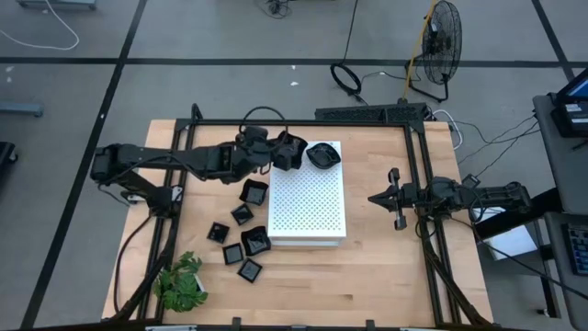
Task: Pick & Place Mini shaped plates
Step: Stack the black distorted square plate on top of the other black distorted square plates on the shelf
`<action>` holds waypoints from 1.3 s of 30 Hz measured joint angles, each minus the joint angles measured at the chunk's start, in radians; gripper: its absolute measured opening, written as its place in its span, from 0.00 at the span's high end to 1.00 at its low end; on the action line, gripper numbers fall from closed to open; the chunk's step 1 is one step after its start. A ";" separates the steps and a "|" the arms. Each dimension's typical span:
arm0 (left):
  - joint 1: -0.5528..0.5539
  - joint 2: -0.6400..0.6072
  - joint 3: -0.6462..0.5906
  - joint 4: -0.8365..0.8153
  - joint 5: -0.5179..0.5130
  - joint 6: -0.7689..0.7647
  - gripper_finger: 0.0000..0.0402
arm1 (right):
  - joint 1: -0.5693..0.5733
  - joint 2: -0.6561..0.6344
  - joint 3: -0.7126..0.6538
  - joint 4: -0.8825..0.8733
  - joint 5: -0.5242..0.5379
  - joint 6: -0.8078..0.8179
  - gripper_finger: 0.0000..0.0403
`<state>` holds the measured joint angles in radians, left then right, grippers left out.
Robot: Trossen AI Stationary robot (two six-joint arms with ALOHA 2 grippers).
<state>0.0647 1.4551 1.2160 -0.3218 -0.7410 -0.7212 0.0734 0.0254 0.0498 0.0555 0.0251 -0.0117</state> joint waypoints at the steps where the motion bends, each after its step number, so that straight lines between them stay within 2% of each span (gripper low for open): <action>1: 0.000 0.000 0.000 -0.002 0.000 0.000 0.95 | 0.000 0.000 0.000 0.000 0.000 0.000 1.00; 12: 0.000 0.000 0.000 -0.026 0.007 -0.020 0.91 | 0.000 0.000 0.000 0.000 0.000 0.000 1.00; 20: 0.000 0.000 0.000 -0.026 0.008 -0.013 0.67 | 0.000 0.000 0.000 0.000 0.000 0.000 1.00; 24: -0.001 0.000 0.000 -0.024 0.008 0.047 0.55 | 0.000 0.000 0.000 0.000 0.000 0.000 1.00; 30: -0.009 -0.050 0.003 -0.010 0.009 0.179 0.46 | 0.000 0.000 0.000 0.000 0.000 0.000 1.00; 34: -0.026 -0.105 0.002 -0.137 0.034 0.165 0.45 | 0.000 0.000 0.000 0.000 0.000 0.000 1.00; 39: -0.046 -0.190 -0.001 -0.571 0.037 -0.165 0.44 | 0.000 0.002 0.000 0.000 0.000 0.000 1.00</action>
<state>0.0184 1.2653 1.2148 -0.8929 -0.7040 -0.8863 0.0734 0.0275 0.0500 0.0553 0.0252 -0.0119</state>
